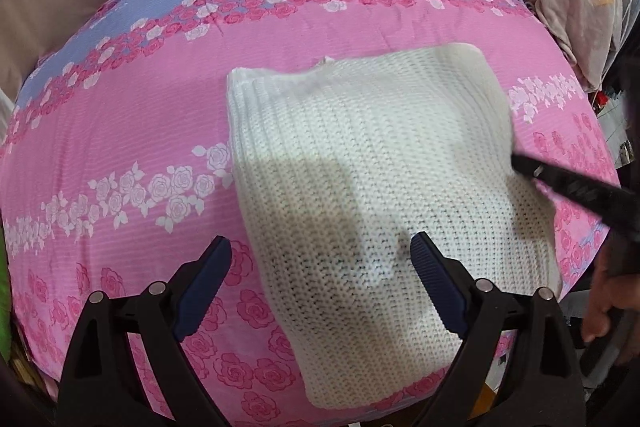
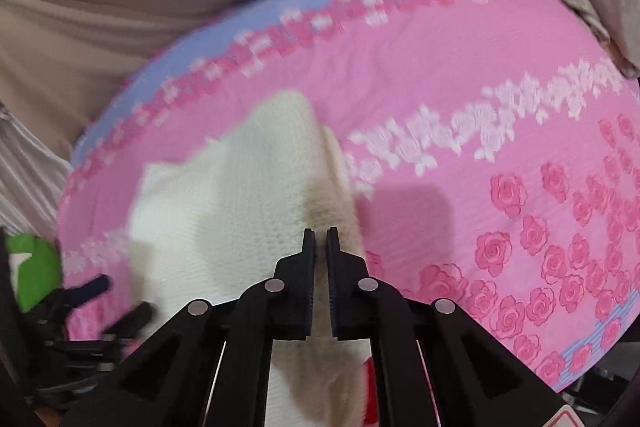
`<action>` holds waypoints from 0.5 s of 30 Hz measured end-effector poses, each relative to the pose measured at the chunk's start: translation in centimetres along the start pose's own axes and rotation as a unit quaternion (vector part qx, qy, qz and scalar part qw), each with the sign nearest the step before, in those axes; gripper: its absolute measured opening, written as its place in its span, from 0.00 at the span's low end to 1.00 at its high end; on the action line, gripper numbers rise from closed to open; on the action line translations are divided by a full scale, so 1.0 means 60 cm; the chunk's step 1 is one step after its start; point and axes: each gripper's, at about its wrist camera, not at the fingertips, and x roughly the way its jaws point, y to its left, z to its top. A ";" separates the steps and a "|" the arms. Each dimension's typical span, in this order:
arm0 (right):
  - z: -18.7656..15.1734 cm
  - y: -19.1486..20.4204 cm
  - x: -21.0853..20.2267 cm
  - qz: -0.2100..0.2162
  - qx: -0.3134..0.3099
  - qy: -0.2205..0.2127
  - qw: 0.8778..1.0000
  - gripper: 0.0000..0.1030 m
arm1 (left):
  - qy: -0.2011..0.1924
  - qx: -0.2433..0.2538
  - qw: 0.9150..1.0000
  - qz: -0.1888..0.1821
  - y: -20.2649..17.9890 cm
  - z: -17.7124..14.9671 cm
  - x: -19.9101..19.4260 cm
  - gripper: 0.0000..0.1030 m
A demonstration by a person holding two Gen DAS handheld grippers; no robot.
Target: Fold small clothes
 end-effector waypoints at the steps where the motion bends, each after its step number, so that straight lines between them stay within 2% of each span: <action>1: -0.004 -0.011 0.030 -0.014 0.001 0.029 0.999 0.05 | 0.004 -0.002 1.000 0.004 0.000 -0.001 0.003 0.86; 2: -0.005 -0.019 0.039 -0.020 0.007 0.038 0.999 0.05 | 0.005 -0.002 1.000 0.007 0.000 -0.002 0.002 0.86; 3: -0.006 -0.025 0.027 -0.015 0.023 0.030 0.999 0.11 | 0.001 -0.003 1.000 0.008 0.000 -0.002 -0.002 0.86; 5: -0.014 -0.027 -0.026 0.014 0.047 -0.001 0.999 0.13 | -0.009 -0.005 1.000 0.009 0.003 -0.005 -0.010 0.86; 6: -0.019 -0.025 -0.043 0.019 0.047 -0.008 0.999 0.21 | -0.010 -0.005 1.000 0.011 0.004 -0.006 -0.011 0.86; 7: -0.030 -0.021 -0.063 0.022 0.043 -0.010 0.999 0.36 | -0.009 -0.006 1.000 0.012 0.005 -0.007 -0.010 0.86; 9: -0.057 -0.011 -0.084 0.028 0.027 0.001 0.999 0.51 | -0.006 -0.008 1.000 0.013 0.007 -0.008 -0.009 0.86; 10: -0.075 -0.002 -0.086 0.029 0.014 0.016 0.999 0.52 | -0.004 -0.011 1.000 0.012 0.009 -0.009 -0.008 0.86; 12: -0.107 0.011 -0.071 0.030 -0.013 0.047 0.998 0.49 | 0.001 -0.018 1.000 0.010 0.011 -0.010 -0.004 0.86; 13: -0.119 0.015 -0.059 0.027 -0.025 0.057 0.998 0.23 | 0.005 -0.022 1.000 0.009 0.012 -0.011 0.000 0.86; 14: -0.132 0.016 -0.043 0.016 -0.035 0.074 0.997 0.06 | 0.008 -0.023 1.000 0.010 0.012 -0.012 0.002 0.86; 15: -0.136 0.014 -0.041 0.014 -0.025 0.076 0.997 0.09 | 0.009 -0.022 1.000 0.011 0.011 -0.013 0.004 0.86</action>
